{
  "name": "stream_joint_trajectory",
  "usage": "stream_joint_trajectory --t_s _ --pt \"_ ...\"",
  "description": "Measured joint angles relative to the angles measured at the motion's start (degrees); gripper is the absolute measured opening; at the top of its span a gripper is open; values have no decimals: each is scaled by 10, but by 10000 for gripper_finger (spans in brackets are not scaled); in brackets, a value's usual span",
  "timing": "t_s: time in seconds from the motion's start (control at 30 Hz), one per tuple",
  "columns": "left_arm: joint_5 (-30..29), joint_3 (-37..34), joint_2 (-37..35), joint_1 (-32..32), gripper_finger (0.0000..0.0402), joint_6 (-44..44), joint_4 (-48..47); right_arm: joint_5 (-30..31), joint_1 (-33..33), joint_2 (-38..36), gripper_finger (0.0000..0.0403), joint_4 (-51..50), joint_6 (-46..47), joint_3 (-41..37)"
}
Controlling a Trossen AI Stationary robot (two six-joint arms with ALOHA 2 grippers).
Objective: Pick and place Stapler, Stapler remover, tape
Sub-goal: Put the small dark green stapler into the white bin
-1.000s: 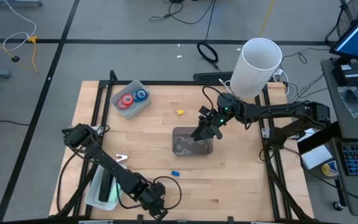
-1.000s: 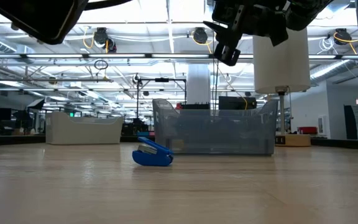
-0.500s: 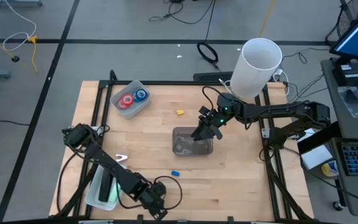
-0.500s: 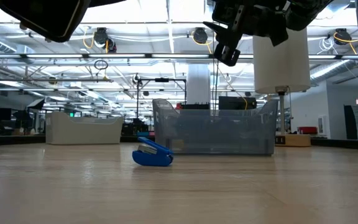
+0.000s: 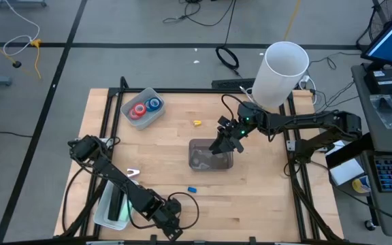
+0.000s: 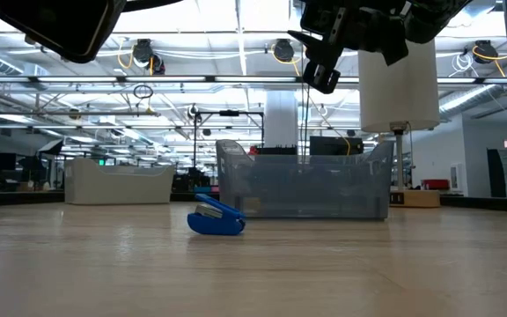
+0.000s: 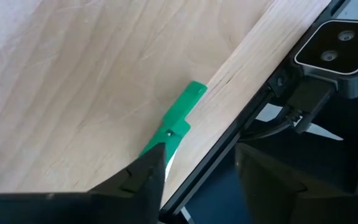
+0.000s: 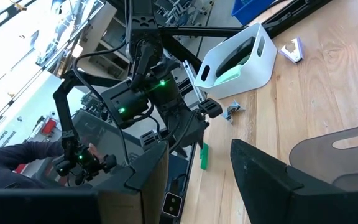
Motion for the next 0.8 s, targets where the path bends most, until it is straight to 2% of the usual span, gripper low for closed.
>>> stream_joint_trajectory --t_s 0.13,0.27,0.43,0.8 --pt "0 0 0 0 227 7 0 0 0 0 167 0 -2 0" --pt "0 0 0 0 246 13 0 0 0 0 167 0 -2 0" --pt "-15 0 0 0 250 22 -5 0 0 0 167 0 -4 0" --pt "-5 0 0 -1 250 74 -38 3 0 0 167 -2 -10 0"
